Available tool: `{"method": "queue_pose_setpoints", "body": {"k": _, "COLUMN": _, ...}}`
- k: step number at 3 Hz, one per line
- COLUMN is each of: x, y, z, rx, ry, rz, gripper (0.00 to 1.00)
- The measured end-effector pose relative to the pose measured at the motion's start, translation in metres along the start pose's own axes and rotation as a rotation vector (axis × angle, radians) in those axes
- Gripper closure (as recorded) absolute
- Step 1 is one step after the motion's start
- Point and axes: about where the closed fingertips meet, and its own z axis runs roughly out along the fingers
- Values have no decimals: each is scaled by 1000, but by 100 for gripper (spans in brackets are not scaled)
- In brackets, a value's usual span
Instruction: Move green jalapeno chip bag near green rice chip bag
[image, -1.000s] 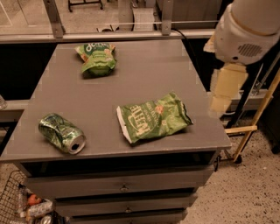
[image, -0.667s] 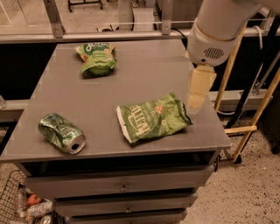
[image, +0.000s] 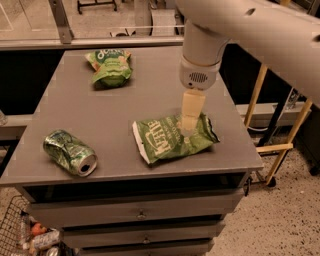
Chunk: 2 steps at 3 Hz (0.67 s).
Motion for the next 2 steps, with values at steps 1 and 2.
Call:
{"method": "queue_pose_setpoints", "body": {"k": 1, "x": -12, "y": 1, "z": 19, "rx": -40, "ry": 18, "rz": -18, "gripper": 0}}
{"method": "queue_pose_setpoints", "body": {"k": 2, "x": -9, "y": 4, "z": 38, "rx": -87, "ry": 28, "rz": -11, "gripper": 18}}
